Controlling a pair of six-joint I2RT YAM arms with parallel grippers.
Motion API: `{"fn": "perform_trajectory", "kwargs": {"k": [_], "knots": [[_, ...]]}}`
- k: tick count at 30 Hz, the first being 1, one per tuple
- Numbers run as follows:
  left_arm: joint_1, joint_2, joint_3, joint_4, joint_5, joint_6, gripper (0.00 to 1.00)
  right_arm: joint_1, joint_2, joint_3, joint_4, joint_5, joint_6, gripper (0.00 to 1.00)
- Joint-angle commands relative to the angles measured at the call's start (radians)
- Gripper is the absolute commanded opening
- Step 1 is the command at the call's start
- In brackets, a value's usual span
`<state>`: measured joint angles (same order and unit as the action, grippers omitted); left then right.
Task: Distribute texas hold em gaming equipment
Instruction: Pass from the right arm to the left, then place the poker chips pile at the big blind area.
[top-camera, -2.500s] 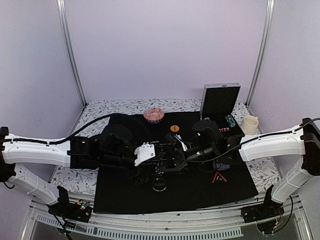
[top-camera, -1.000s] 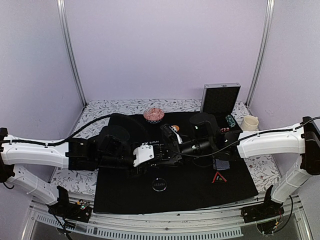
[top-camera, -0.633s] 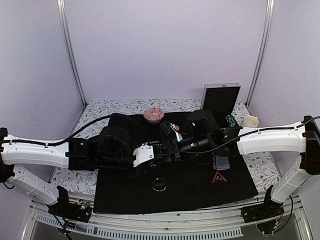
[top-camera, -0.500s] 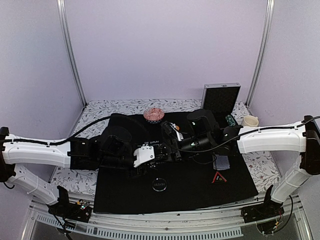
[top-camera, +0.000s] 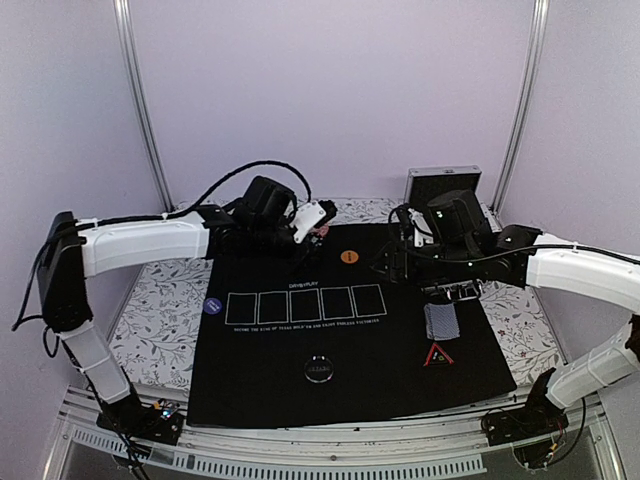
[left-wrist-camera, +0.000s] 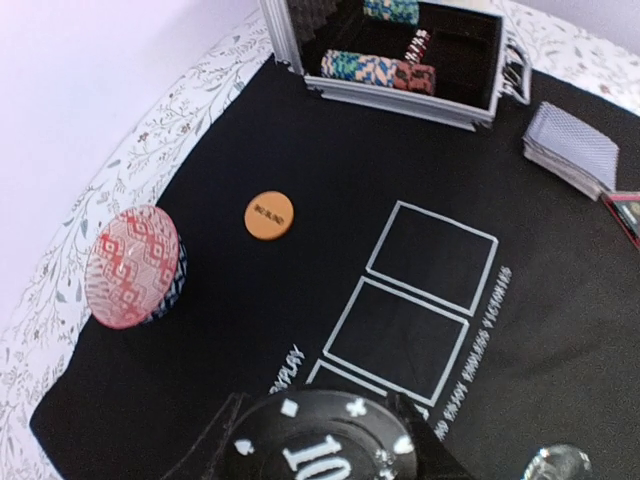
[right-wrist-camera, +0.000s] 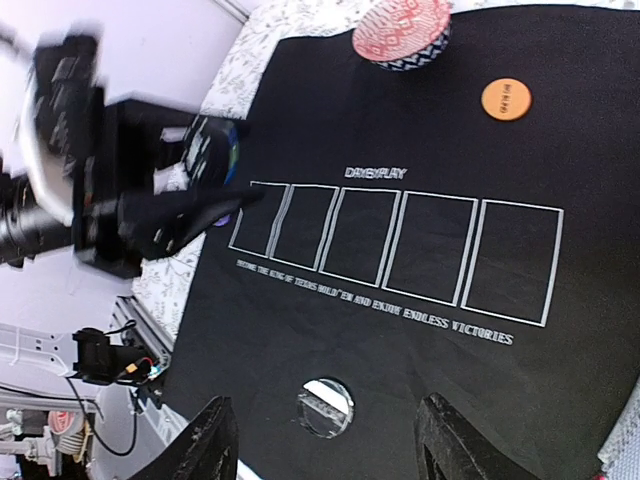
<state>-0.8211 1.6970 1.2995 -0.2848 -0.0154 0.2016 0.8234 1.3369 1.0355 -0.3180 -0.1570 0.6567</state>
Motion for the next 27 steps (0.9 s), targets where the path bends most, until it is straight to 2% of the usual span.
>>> {"fn": "perform_trajectory", "kwargs": {"k": [1, 7, 12, 25, 27], "knots": [[0.049, 0.211, 0.185, -0.055, 0.002, -0.043, 0.00, -0.003, -0.029, -0.001, -0.087, 0.061, -0.049, 0.62], [0.091, 0.492, 0.454, -0.138, 0.013, -0.055, 0.00, -0.003, -0.064, -0.046, -0.097, 0.054, -0.041, 0.62], [0.104, 0.635, 0.586, -0.177, 0.010, -0.049, 0.00, -0.003, -0.083, -0.065, -0.097, 0.058, -0.027, 0.62], [0.134, 0.807, 0.748, -0.255, 0.015, -0.061, 0.00, -0.004, -0.086, -0.088, -0.098, 0.062, -0.003, 0.62], [0.137, 0.822, 0.769, -0.269, 0.020, -0.063, 0.03, -0.004, -0.081, -0.086, -0.097, 0.058, -0.003, 0.62]]}}
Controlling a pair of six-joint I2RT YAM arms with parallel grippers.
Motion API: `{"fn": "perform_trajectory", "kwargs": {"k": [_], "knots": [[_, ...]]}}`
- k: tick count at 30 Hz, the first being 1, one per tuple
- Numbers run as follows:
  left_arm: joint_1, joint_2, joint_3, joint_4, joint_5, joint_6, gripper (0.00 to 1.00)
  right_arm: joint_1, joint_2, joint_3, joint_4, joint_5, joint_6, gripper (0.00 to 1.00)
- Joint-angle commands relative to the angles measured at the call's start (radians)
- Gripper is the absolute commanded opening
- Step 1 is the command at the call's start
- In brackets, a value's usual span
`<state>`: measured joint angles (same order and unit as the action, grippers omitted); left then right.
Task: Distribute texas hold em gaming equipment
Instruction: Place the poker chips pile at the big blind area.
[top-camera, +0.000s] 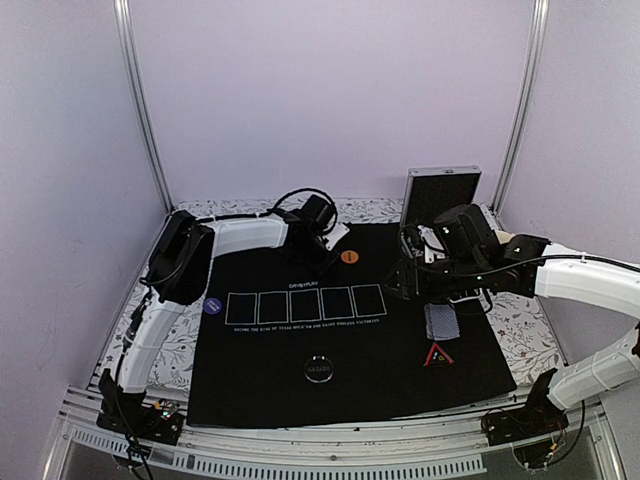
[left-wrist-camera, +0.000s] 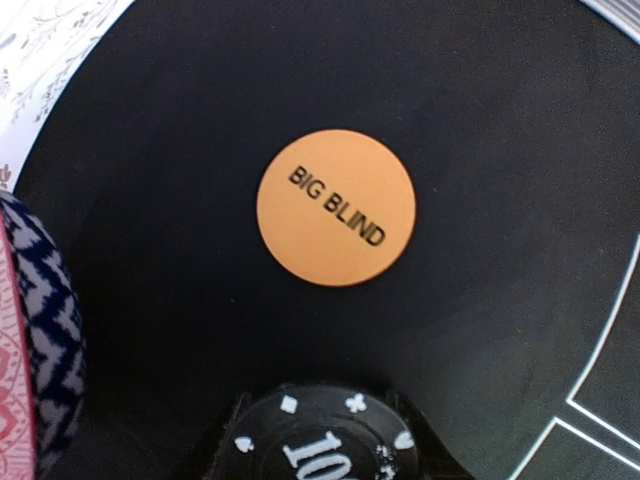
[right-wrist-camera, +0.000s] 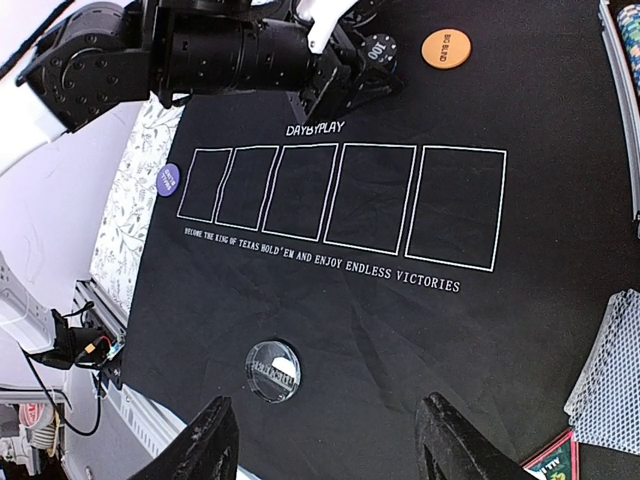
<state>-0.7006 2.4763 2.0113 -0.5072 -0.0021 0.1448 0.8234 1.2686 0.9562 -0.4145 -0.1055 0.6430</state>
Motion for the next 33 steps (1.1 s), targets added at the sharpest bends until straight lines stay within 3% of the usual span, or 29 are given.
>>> {"fn": "perform_trajectory", "kwargs": {"k": [1, 13, 33], "knots": [[0.018, 0.047, 0.062, -0.050, 0.010, -0.006, 0.05, -0.004, -0.012, -0.007, 0.000, 0.005, 0.012, 0.62], [0.031, 0.061, 0.063, -0.071, 0.020, -0.003, 0.37, -0.003, -0.021, 0.002, -0.013, 0.009, 0.012, 0.62], [0.044, 0.065, 0.058, -0.083, 0.026, 0.021, 0.53, -0.003, -0.089, 0.043, -0.097, 0.070, 0.014, 0.62]]}}
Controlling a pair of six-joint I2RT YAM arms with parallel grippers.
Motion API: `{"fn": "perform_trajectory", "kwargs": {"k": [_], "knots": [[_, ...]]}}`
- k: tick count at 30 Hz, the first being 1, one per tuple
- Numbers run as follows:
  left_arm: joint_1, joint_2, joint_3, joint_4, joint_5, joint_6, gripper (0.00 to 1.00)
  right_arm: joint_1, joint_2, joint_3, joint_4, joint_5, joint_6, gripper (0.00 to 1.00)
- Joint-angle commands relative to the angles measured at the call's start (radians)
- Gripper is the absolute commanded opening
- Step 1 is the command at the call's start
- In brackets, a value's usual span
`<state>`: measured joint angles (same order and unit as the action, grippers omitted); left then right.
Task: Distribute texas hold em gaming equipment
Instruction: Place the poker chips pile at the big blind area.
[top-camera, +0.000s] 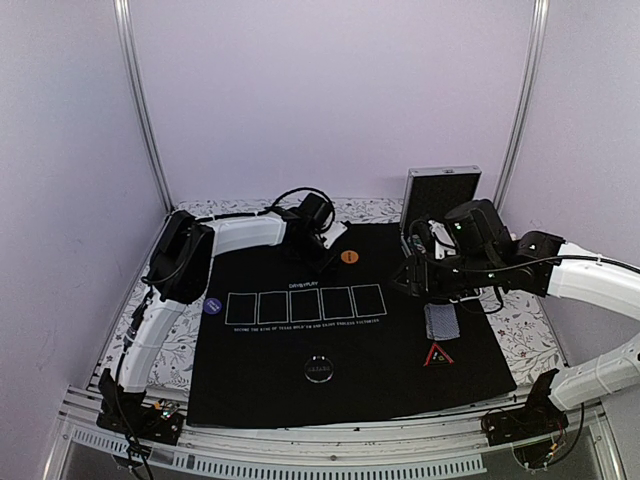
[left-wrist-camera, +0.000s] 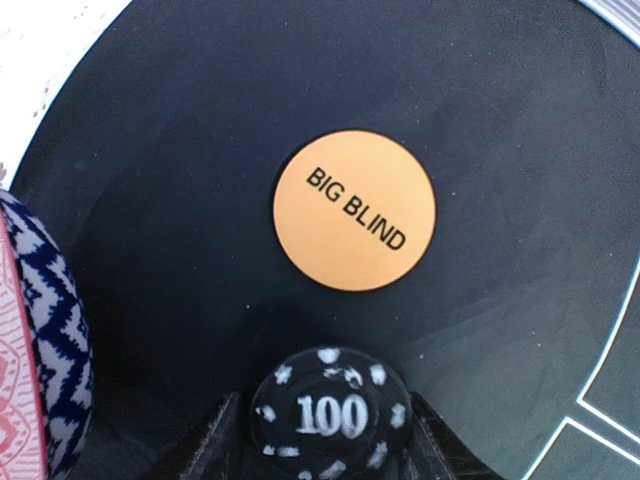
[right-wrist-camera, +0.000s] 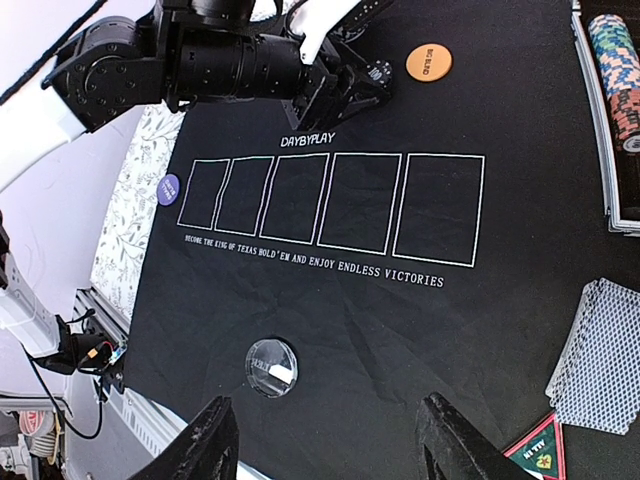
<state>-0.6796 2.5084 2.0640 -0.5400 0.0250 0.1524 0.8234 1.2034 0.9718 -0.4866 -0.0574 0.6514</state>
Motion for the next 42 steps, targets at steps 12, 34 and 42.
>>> {"fn": "perform_trajectory", "kwargs": {"k": [12, 34, 42], "knots": [[0.024, -0.007, 0.002, -0.038, 0.045, 0.013, 0.64, -0.003, -0.026, 0.049, -0.049, 0.031, -0.001, 0.63], [0.027, -0.458, -0.423, 0.196, 0.106, -0.173, 0.71, -0.018, 0.154, 0.276, -0.078, 0.049, -0.191, 0.68], [0.038, -0.936, -0.819, 0.305, 0.035, -0.292, 0.76, -0.096, 0.543, 0.654, -0.109, -0.010, -0.379, 0.70]]}}
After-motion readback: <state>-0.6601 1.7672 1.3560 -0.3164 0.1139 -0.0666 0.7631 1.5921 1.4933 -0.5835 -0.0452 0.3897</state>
